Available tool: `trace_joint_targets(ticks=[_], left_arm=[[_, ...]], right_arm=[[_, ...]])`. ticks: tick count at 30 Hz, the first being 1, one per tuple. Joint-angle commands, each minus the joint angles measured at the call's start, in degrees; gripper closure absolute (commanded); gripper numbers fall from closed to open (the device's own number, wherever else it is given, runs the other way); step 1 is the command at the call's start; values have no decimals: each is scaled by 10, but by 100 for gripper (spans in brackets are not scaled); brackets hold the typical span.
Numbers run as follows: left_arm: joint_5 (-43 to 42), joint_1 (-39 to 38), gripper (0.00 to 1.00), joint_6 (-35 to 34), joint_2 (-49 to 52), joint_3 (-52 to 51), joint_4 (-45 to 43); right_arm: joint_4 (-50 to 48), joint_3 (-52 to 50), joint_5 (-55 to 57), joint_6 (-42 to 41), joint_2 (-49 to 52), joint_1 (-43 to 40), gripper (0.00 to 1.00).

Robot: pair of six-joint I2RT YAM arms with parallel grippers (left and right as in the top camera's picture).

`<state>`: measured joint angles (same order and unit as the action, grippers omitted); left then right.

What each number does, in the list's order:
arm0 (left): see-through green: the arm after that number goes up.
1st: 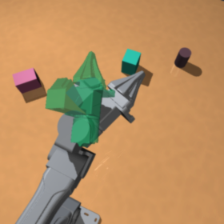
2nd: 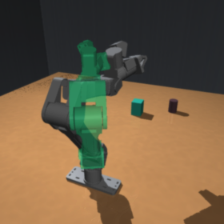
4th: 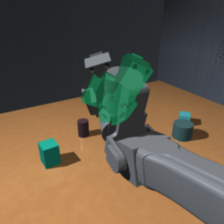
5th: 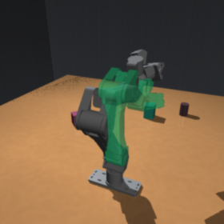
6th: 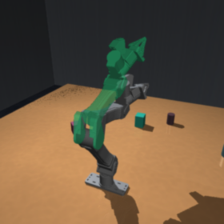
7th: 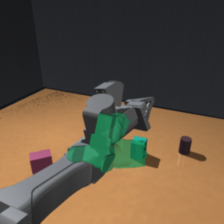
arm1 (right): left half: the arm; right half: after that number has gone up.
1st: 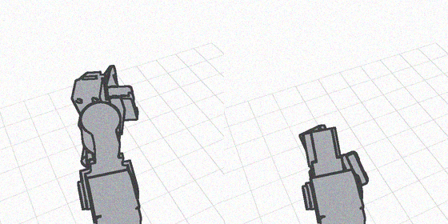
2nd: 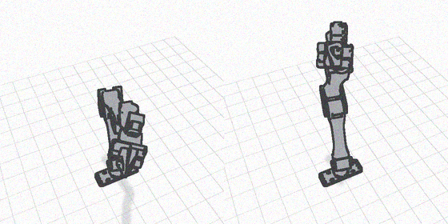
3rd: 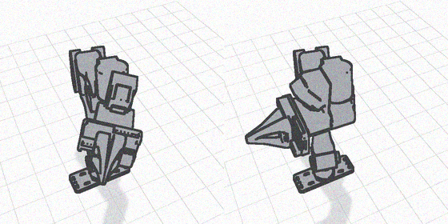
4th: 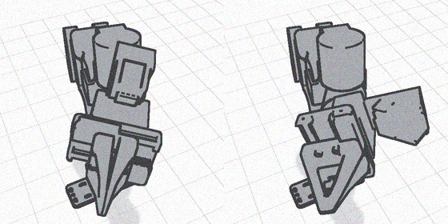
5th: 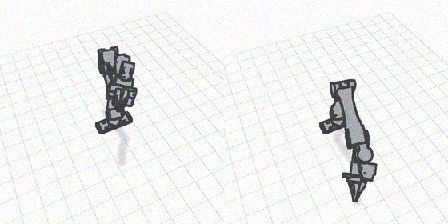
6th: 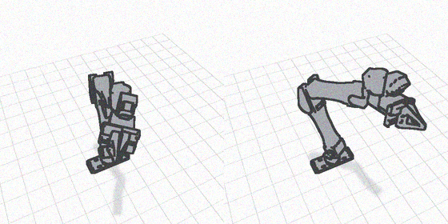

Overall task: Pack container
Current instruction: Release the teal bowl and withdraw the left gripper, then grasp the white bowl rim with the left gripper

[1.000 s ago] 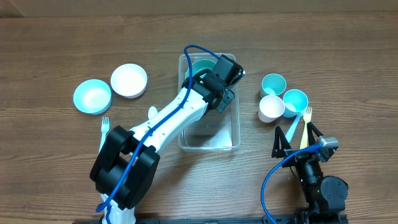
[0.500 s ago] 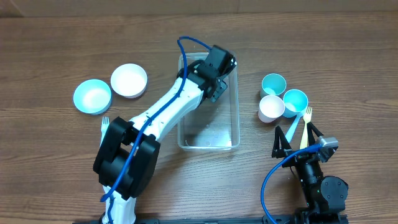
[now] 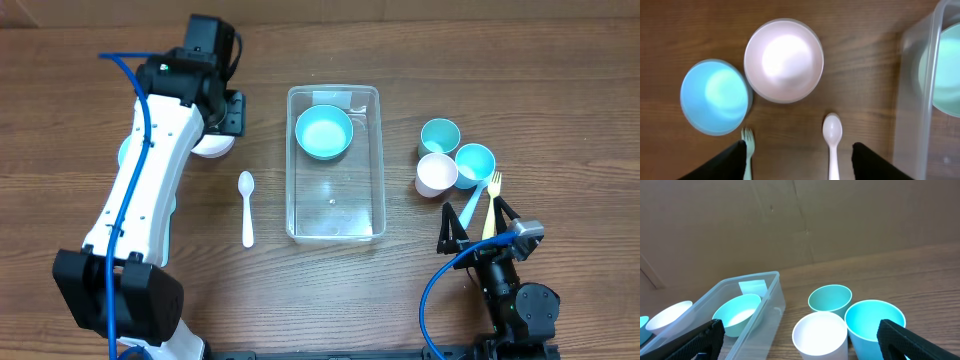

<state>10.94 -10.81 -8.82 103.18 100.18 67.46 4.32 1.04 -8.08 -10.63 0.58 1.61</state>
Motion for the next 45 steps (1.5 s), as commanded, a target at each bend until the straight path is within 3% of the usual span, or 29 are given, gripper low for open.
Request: trace_joint_targets(ticks=[1,10,16,23,27,29,34,42,45], left_arm=[[-43,-1,36,52,17,-80,-67],[5,-1,35,179,18,-302,-370],[17,7,38,226,40,-334,-479],[24,8,44,256,70,-334,-489],[32,8,76,256,71,-334,-494],[47,8,78,256,70,-333,-494],[105,7,96,256,70,-332,-494],[108,2,96,256,47,-309,-495],[152,-24,96,256,-1,-288,-485]], right_arm=[[-3,-6,5,2,-4,3,0],[-3,-6,5,2,-4,3,0],[-3,-6,5,2,-4,3,0],[-3,-6,5,2,-4,3,0],[-3,-6,5,2,-4,3,0],[-3,-6,5,2,-4,3,0],[-3,-6,5,2,-4,3,0],[-3,-6,5,2,-4,3,0],[-3,-6,5,2,-4,3,0]])
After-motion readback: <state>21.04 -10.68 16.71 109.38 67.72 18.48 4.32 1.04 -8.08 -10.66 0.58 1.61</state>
